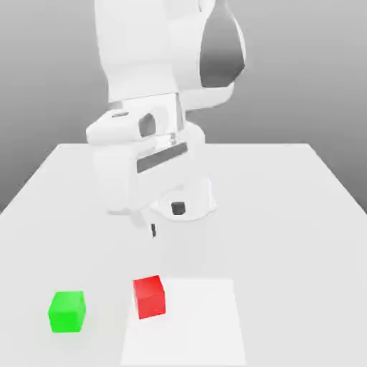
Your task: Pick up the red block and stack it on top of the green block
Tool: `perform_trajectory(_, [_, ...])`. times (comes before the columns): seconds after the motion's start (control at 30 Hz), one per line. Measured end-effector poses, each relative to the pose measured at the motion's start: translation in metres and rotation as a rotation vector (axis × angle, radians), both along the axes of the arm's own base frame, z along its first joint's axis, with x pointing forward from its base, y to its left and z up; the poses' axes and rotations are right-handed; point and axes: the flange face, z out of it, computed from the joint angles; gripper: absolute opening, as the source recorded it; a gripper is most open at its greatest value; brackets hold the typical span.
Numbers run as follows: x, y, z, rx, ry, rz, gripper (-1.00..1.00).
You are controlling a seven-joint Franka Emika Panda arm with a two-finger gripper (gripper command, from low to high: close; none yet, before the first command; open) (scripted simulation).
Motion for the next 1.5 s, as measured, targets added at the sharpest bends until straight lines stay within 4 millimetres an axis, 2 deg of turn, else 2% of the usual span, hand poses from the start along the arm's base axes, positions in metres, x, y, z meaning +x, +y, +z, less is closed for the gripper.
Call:
perform_trajectory(0.23, [-0.023, -0.007, -0.066, -0.094, 0.077, 0.273, 0.0])
perform_trajectory(0.47, [-0.055, -0.021, -0.116, -0.183, 0.154, 0.541, 0.0])
perform_trajectory(0.73, [-0.051, -0.023, -0.144, -0.205, 0.152, 0.584, 0.0])
perform_trajectory(0.97, [-0.056, -0.022, -0.182, -0.198, 0.161, 0.582, 0.0])
perform_trajectory(1.0, [-0.058, -0.022, -0.187, -0.196, 0.163, 0.581, -1.0])
perform_trajectory(1.23, [-0.058, -0.022, -0.187, -0.195, 0.163, 0.581, -1.0])
perform_trajectory(1.5, [-0.051, -0.023, -0.146, -0.204, 0.153, 0.584, -1.0])
